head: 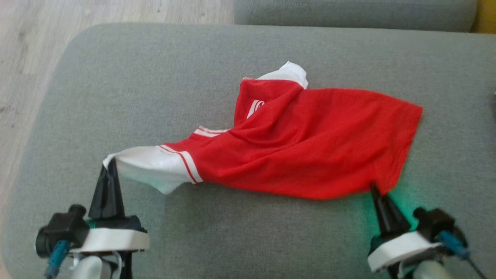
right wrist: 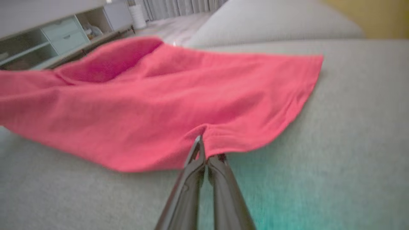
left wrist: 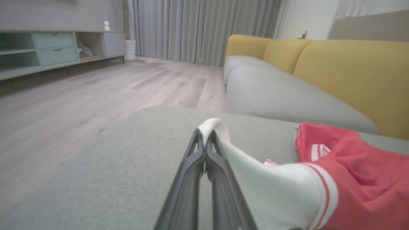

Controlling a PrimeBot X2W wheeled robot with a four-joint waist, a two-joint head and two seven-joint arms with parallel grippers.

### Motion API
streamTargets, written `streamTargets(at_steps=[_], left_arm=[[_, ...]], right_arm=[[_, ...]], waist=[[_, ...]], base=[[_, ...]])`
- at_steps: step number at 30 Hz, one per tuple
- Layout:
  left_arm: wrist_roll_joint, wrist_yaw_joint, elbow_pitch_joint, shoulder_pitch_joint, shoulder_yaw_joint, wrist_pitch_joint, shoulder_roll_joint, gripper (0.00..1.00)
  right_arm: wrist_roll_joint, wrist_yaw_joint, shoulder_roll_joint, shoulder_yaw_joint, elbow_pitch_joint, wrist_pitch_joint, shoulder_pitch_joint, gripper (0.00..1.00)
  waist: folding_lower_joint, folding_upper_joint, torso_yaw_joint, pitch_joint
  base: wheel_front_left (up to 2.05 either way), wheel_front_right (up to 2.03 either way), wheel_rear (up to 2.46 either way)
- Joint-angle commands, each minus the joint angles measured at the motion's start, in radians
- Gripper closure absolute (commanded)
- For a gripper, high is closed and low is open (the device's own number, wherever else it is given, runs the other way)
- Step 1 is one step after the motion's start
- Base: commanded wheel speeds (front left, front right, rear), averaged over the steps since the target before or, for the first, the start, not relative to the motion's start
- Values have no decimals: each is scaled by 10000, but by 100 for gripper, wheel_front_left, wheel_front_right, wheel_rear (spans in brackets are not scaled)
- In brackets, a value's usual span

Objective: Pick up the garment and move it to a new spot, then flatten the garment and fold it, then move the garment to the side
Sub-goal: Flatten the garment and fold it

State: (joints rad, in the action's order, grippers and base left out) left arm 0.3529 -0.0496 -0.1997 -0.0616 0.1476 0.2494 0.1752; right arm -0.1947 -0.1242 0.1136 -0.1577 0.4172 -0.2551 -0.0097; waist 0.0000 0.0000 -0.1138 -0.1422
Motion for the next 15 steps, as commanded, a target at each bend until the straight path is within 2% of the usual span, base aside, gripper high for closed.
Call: streamTargets(at_steps=[1,9,15], left_arm=[[-158,98,542,-360,-588,123,74,100],[-654,859,2988,-215,-1186,124,-222,100],[-598,1262,4738,-330,-1243,124,-342,100]], right_arm=[[137,-65,173,-56,-761,-67,-132,100],[441,-65,119,957,-3696,-67,357,100],[627,-65,237,1960,-5790,-67,485,100]], waist=[[0,0,83,151],[0,0,513,882],[0,0,732,1461]], base=[[0,0,0],[0,0,0],[0,0,0]])
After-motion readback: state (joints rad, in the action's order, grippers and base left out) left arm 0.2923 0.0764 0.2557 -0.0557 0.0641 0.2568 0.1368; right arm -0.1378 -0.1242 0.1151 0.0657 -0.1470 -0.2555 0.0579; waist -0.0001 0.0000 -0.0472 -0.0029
